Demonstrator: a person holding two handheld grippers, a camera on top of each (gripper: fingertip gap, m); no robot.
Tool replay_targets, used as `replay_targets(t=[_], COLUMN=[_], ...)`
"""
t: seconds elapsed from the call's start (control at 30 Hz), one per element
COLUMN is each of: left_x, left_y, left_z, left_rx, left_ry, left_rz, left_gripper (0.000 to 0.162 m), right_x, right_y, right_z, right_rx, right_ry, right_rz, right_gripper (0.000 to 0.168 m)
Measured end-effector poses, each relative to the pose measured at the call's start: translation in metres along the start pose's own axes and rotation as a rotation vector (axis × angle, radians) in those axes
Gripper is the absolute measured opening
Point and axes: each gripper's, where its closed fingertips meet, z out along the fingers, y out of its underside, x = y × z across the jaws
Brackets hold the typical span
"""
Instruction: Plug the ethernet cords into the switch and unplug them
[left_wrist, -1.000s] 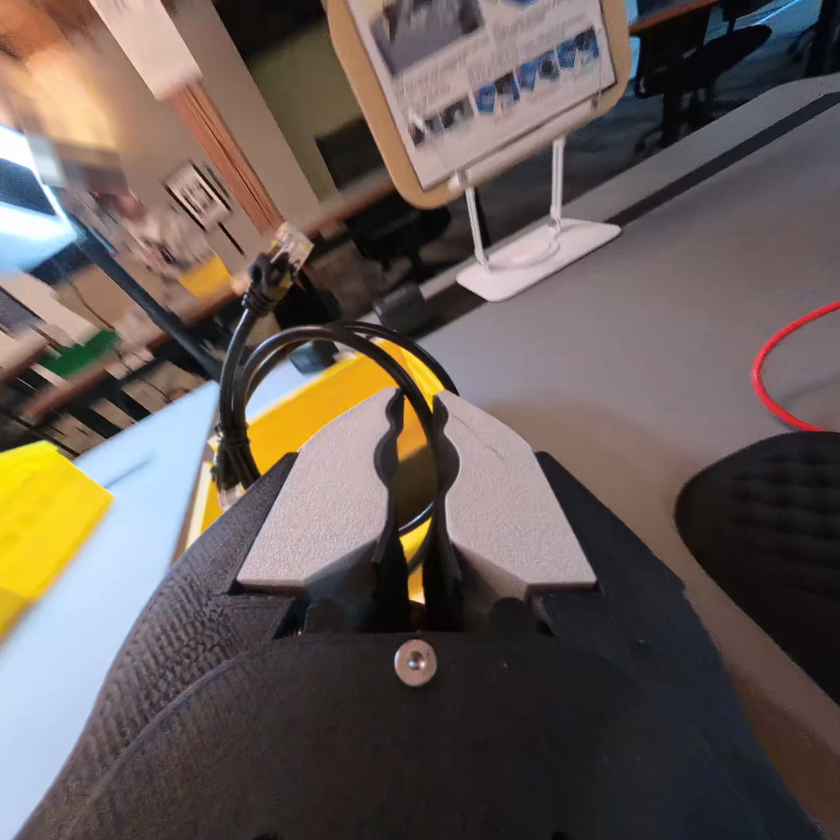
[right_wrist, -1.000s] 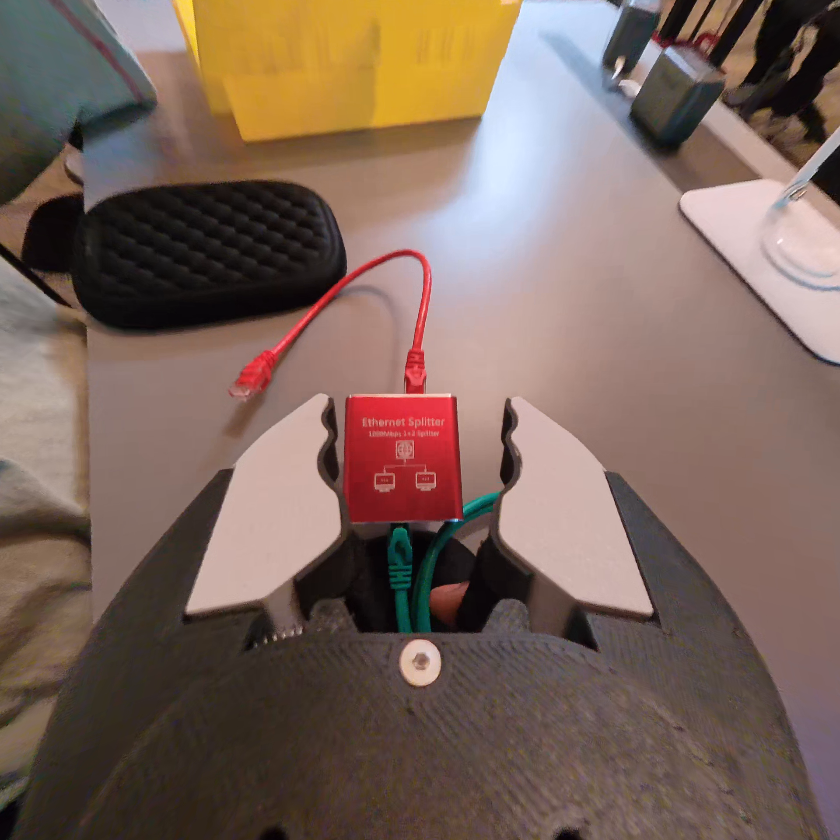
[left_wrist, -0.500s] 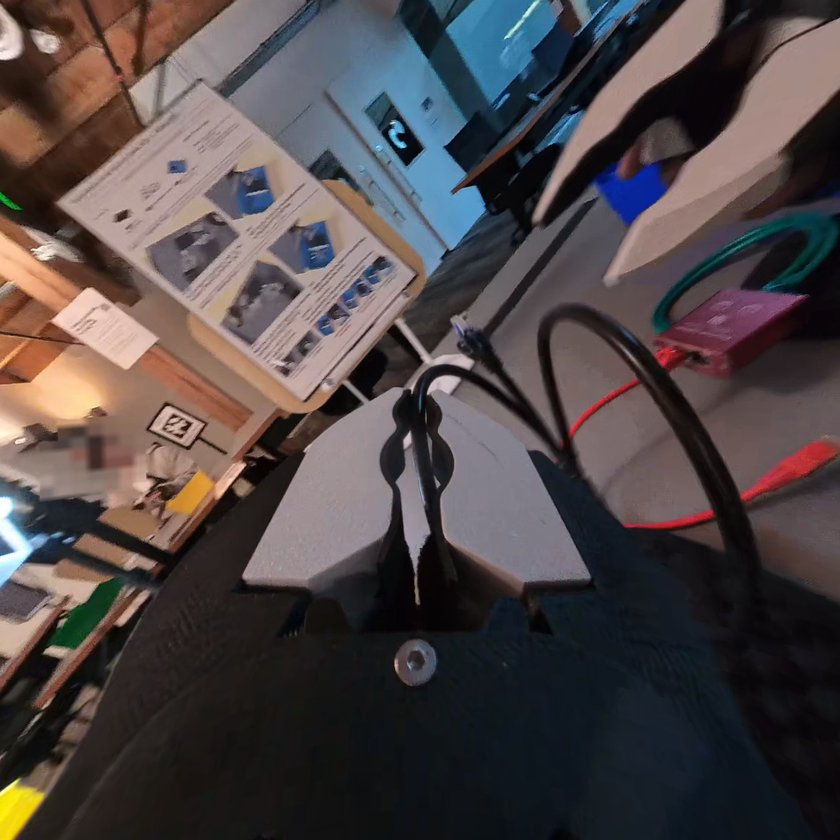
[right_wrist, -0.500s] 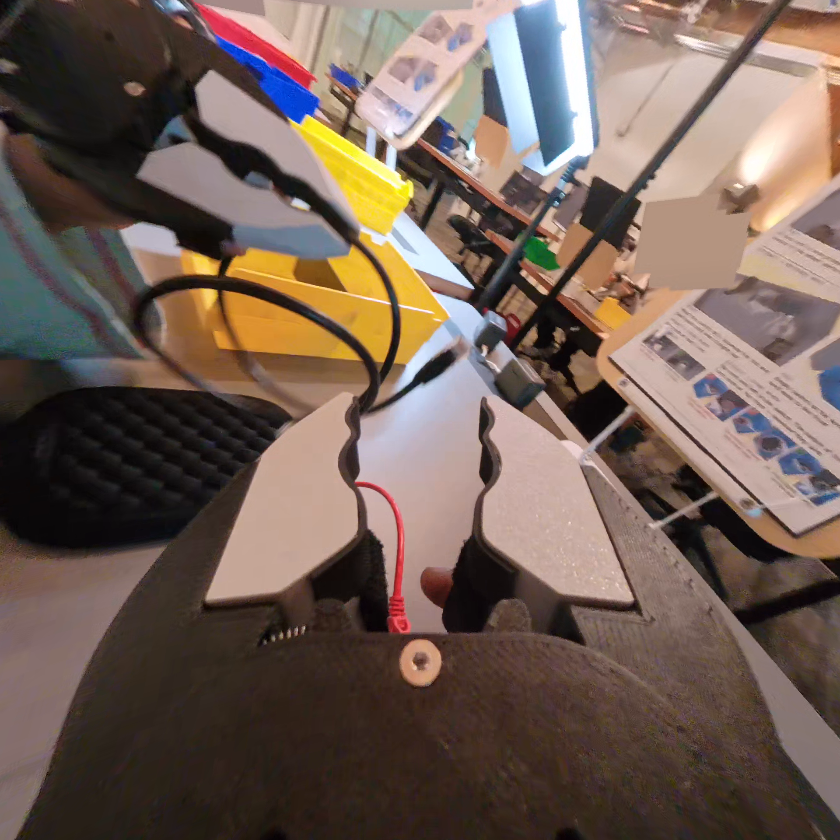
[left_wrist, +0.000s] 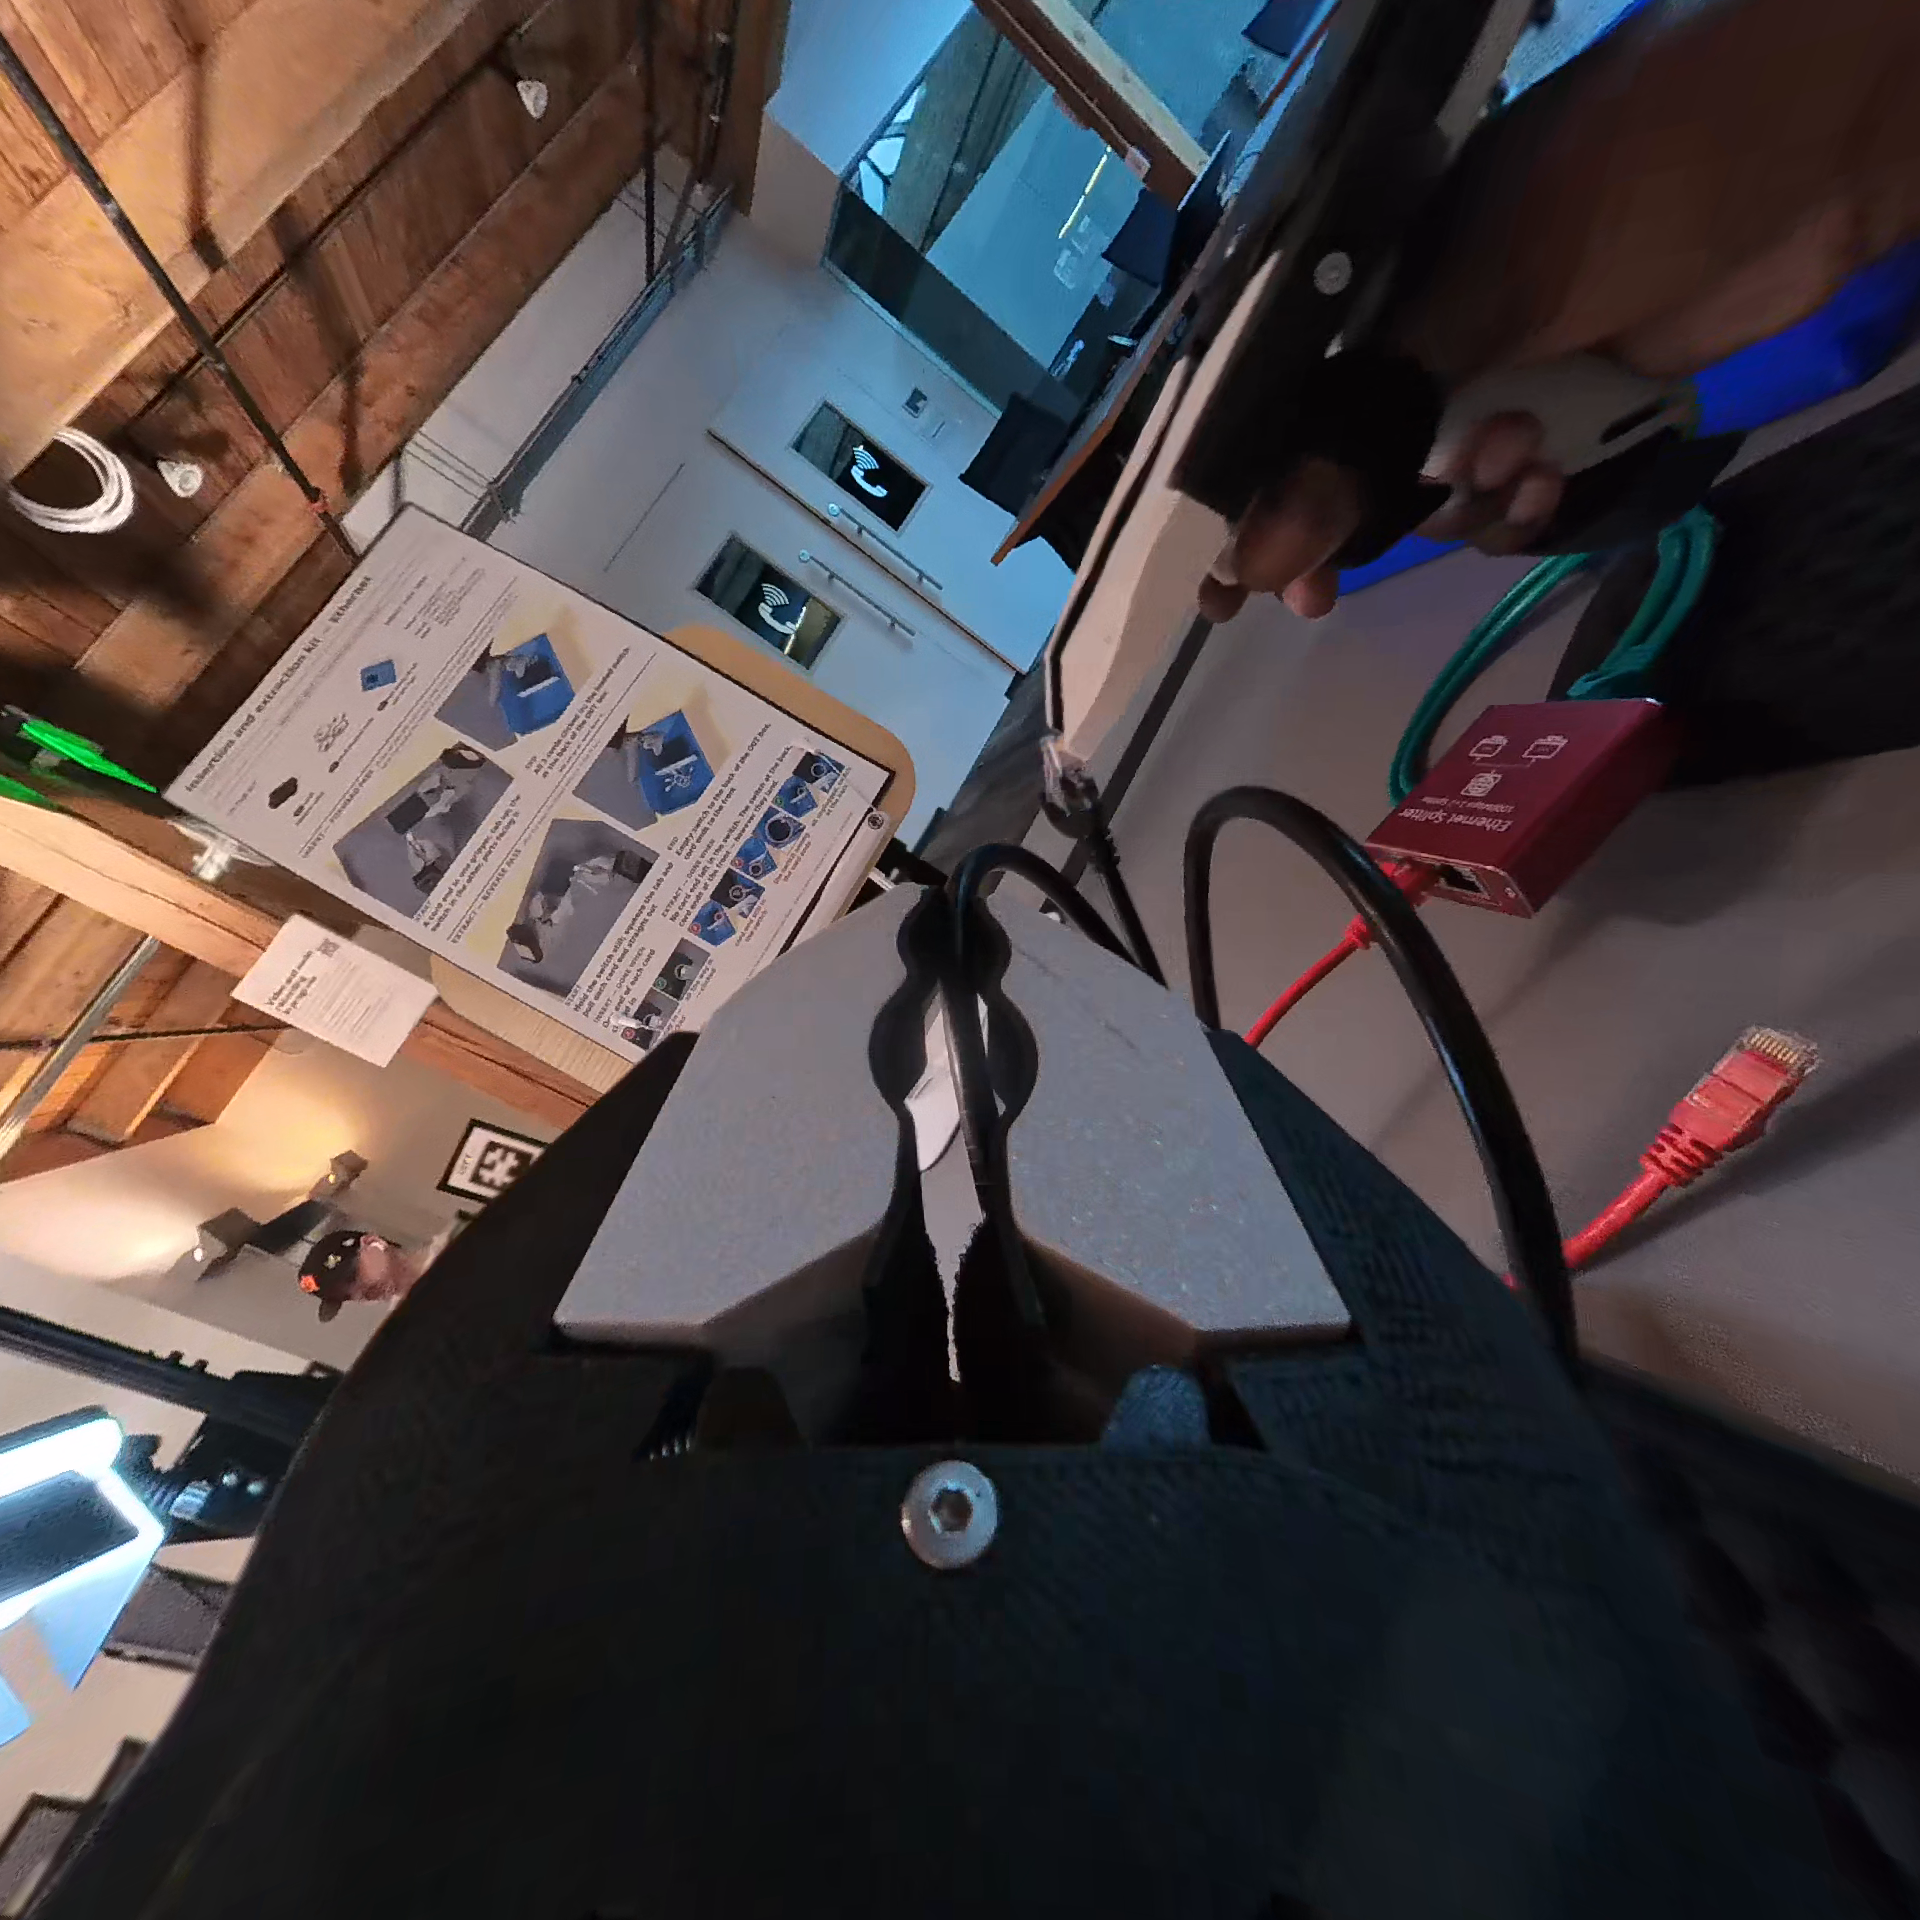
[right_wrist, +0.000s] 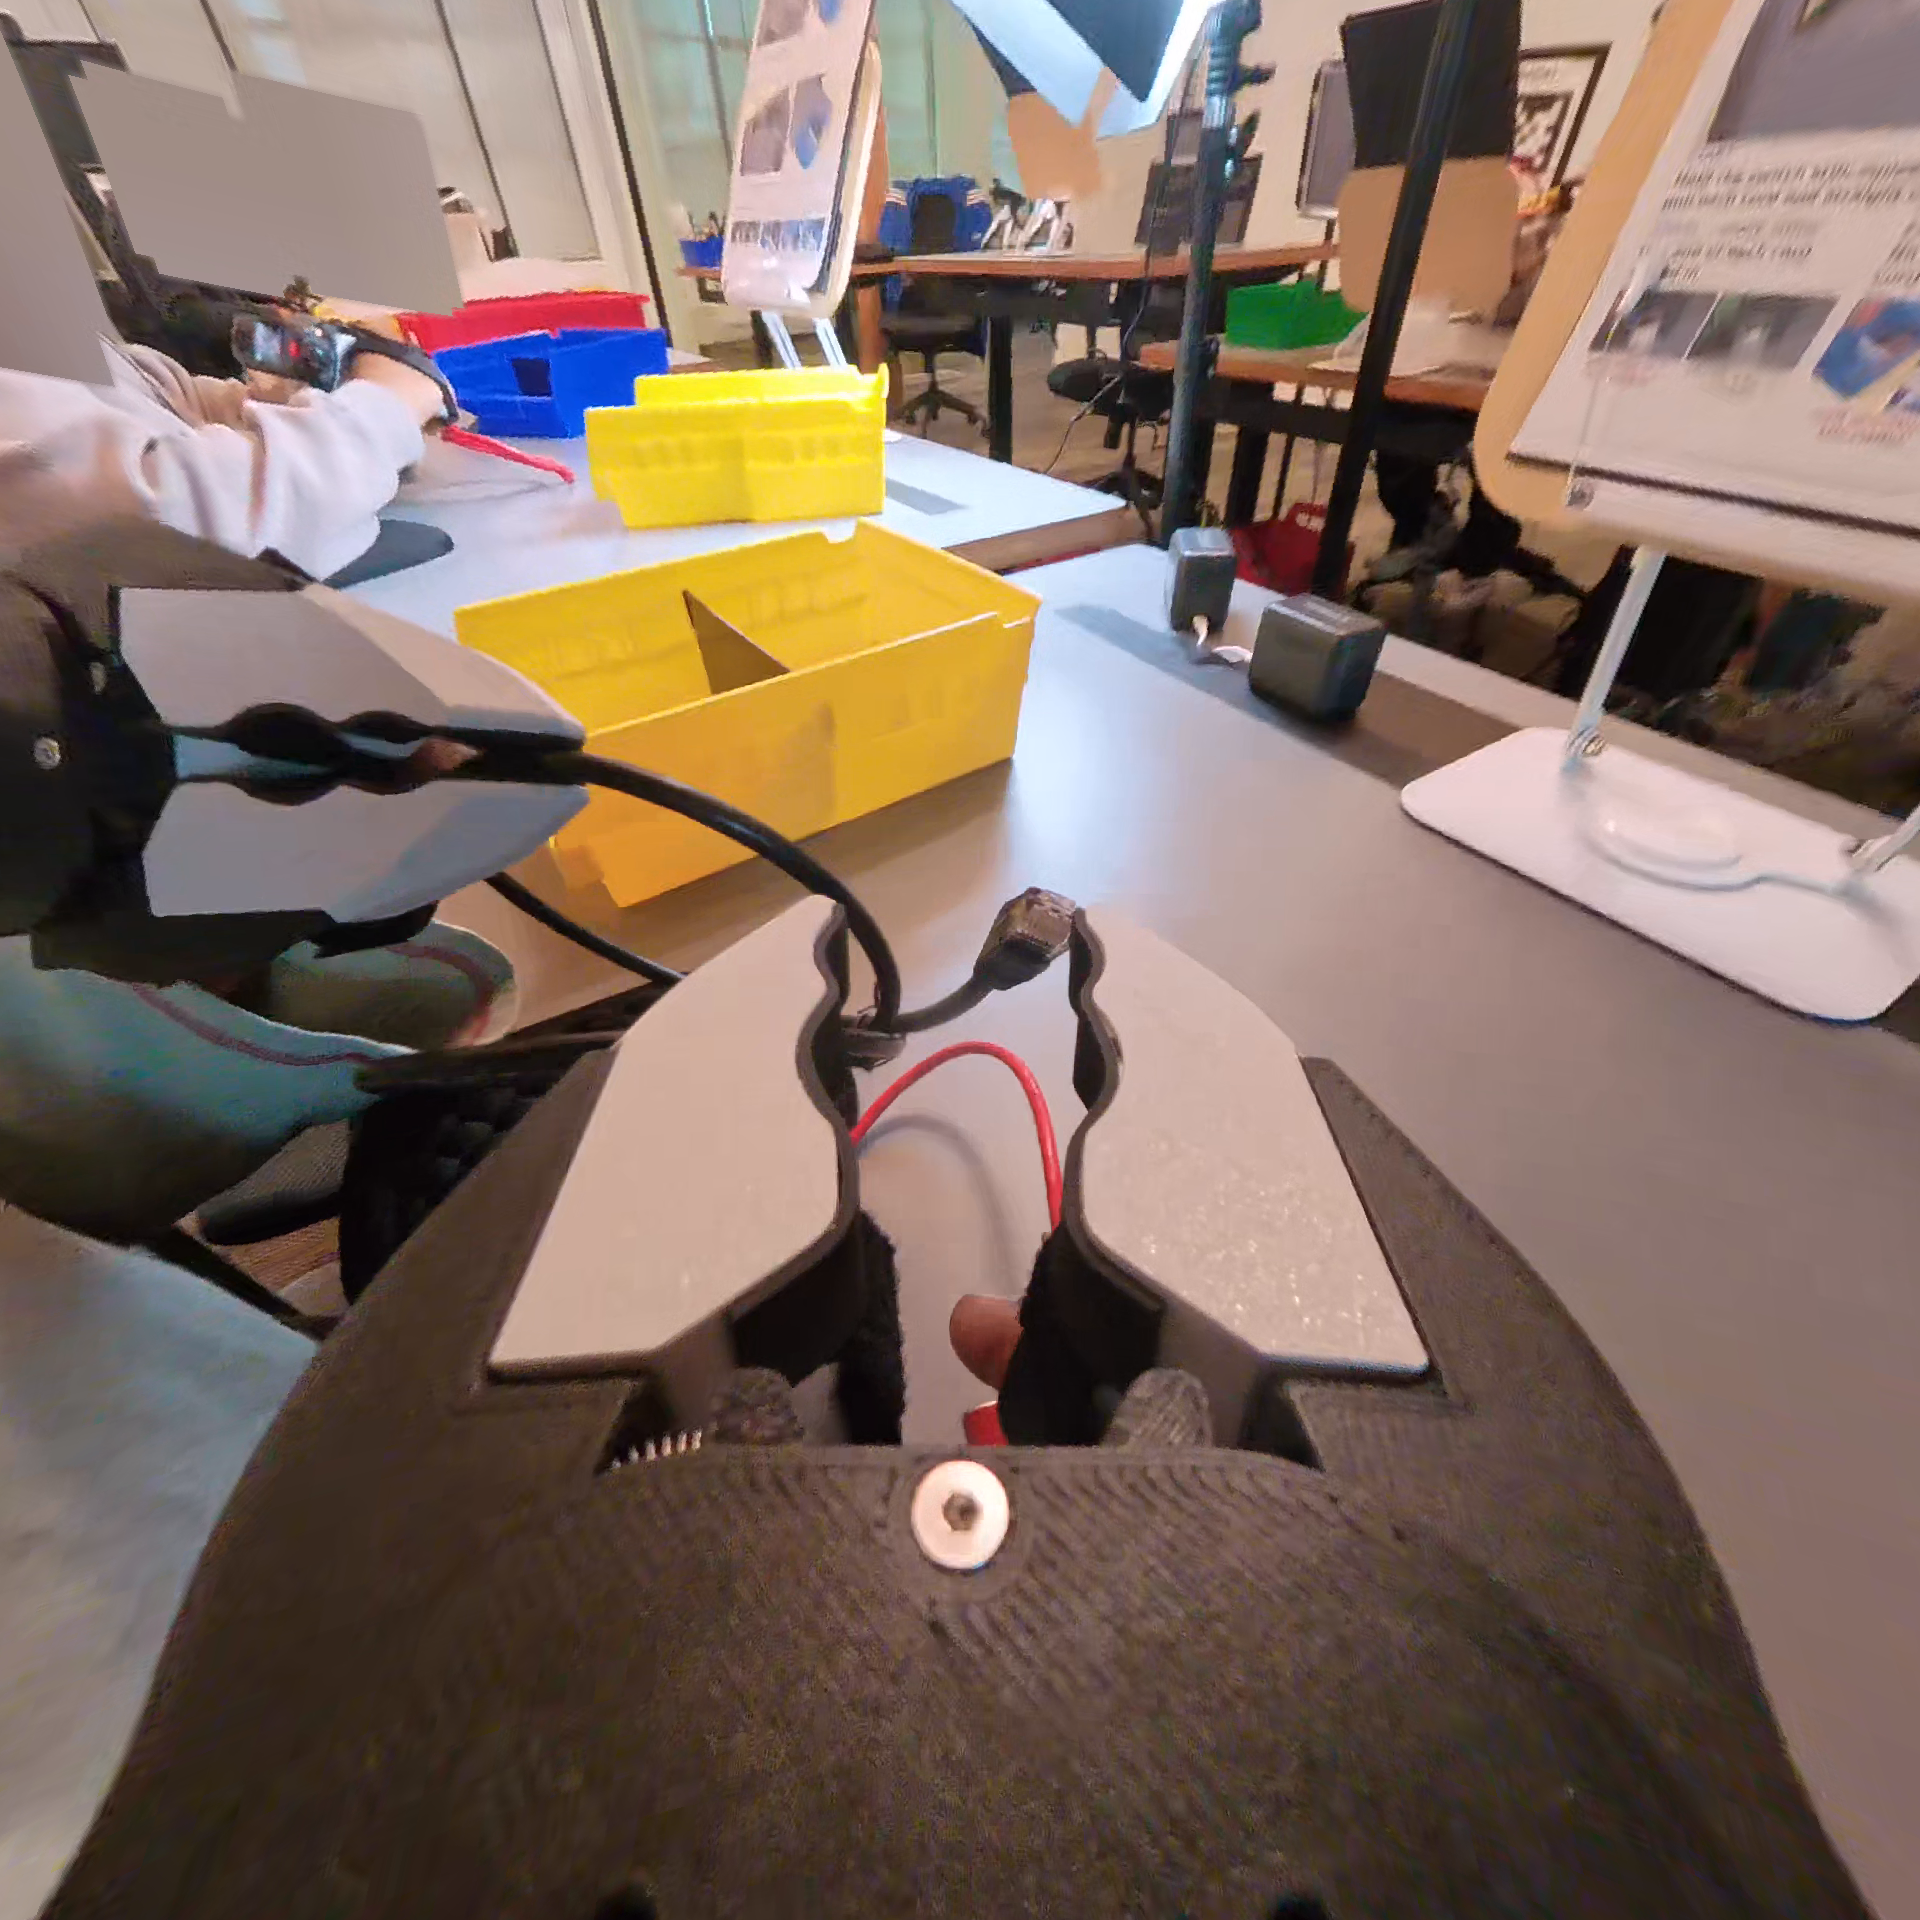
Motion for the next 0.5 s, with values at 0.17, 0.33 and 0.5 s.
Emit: replay_targets(t=[0.17, 0.33, 0.5], left_x=[0.001, 0.002, 0.006], left_y=[0.001, 0.004, 0.003], left_z=[0.0, 0.002, 0.003], left_rx=[0.004, -0.009, 0.005], left_ry=[-0.002, 0.003, 0.029], left_rz=[-0.008, -0.005, -0.012], left_gripper=[0.005, 0.005, 0.005], right_x=[0.016, 0.007, 0.008], right_y=[0.008, 0.014, 0.013], right_z=[0.001, 0.005, 0.01], right_rx=[-0.026, -0.055, -0.034], right_ry=[0.048, -0.013, -0.002], right_rz=[0.041, 0.039, 0.015], right_gripper=[0.043, 0.041, 0.016])
